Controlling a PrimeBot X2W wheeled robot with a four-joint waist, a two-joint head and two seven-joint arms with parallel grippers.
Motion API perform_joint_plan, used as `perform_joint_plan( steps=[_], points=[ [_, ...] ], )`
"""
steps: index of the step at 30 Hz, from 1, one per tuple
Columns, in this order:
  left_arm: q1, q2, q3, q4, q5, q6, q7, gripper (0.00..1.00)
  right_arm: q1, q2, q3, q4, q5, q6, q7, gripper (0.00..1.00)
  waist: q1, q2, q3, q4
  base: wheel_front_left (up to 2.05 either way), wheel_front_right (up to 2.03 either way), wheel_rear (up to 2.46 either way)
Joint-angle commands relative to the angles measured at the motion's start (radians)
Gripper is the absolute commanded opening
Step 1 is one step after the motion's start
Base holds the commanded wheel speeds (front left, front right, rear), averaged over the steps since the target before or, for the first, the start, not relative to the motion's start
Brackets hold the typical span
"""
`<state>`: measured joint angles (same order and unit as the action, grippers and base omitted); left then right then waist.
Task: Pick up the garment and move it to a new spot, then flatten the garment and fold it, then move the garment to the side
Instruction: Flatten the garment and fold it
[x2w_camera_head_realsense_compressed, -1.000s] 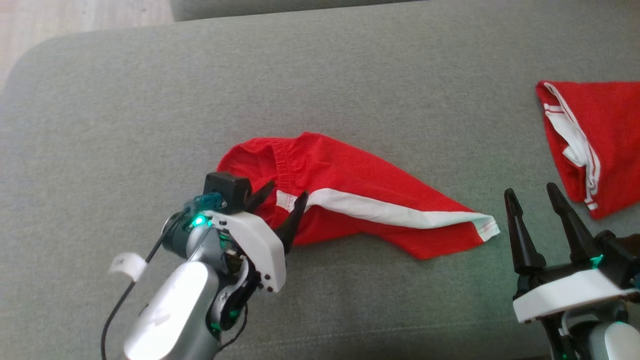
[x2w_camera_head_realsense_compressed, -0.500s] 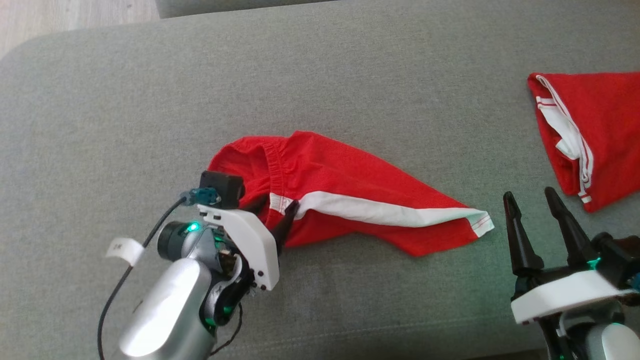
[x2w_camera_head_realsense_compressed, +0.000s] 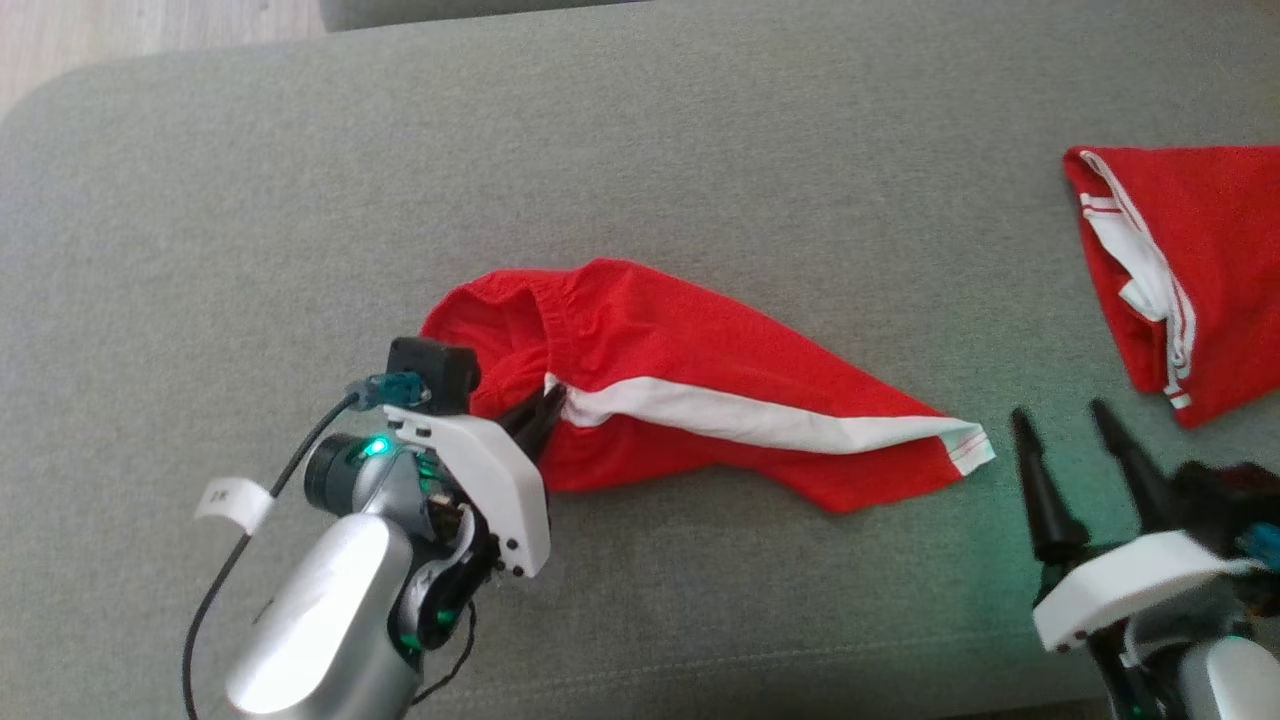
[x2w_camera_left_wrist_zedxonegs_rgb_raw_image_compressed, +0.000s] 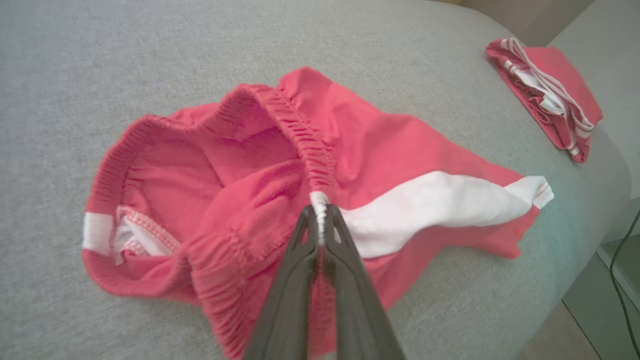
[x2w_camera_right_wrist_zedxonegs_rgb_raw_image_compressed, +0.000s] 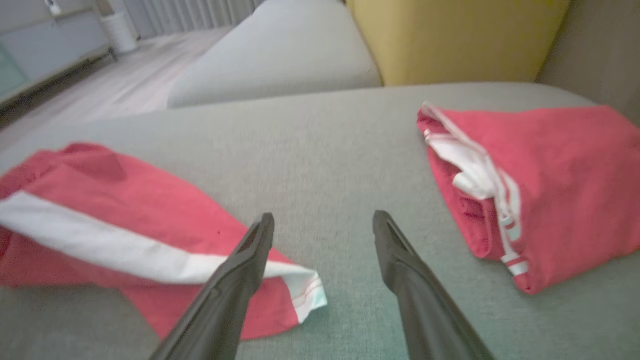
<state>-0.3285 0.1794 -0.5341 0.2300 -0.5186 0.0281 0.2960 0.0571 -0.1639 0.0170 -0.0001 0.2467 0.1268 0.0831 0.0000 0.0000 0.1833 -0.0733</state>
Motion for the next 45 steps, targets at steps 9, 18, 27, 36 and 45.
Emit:
perform_joint_plan(
  steps=[9,18,27,36,45],
  points=[
    [-0.073,0.008,0.022,-0.083,0.021,0.009,-0.019,0.0,-0.145,-0.067,0.116,0.25,0.063,0.004,0.011,1.0,0.0,0.0,0.046,0.044,0.0,0.0,0.0],
    [-0.085,0.019,0.031,-0.123,0.033,0.008,-0.073,0.0,-0.225,-0.086,0.145,0.388,0.108,0.004,-0.074,0.0,0.0,0.0,0.051,0.055,0.0,0.0,0.0],
    [-0.165,0.101,0.09,-0.319,0.098,0.006,-0.166,0.0,-0.298,-0.187,0.023,0.013,0.048,0.004,-0.119,0.0,0.0,0.0,-0.023,0.04,0.0,0.0,0.0],
    [-0.313,0.159,0.152,-0.526,0.154,0.022,-0.145,0.0,-0.441,-0.296,-0.08,-0.372,0.0,0.004,0.092,0.0,0.0,0.0,-0.111,0.043,0.0,0.0,0.0],
    [-0.319,0.172,0.171,-0.577,0.136,0.041,-0.099,0.0,-0.486,-0.319,-0.079,-0.421,0.054,0.004,0.203,0.0,0.0,0.0,-0.149,0.044,0.0,0.0,0.0]
  ],
)
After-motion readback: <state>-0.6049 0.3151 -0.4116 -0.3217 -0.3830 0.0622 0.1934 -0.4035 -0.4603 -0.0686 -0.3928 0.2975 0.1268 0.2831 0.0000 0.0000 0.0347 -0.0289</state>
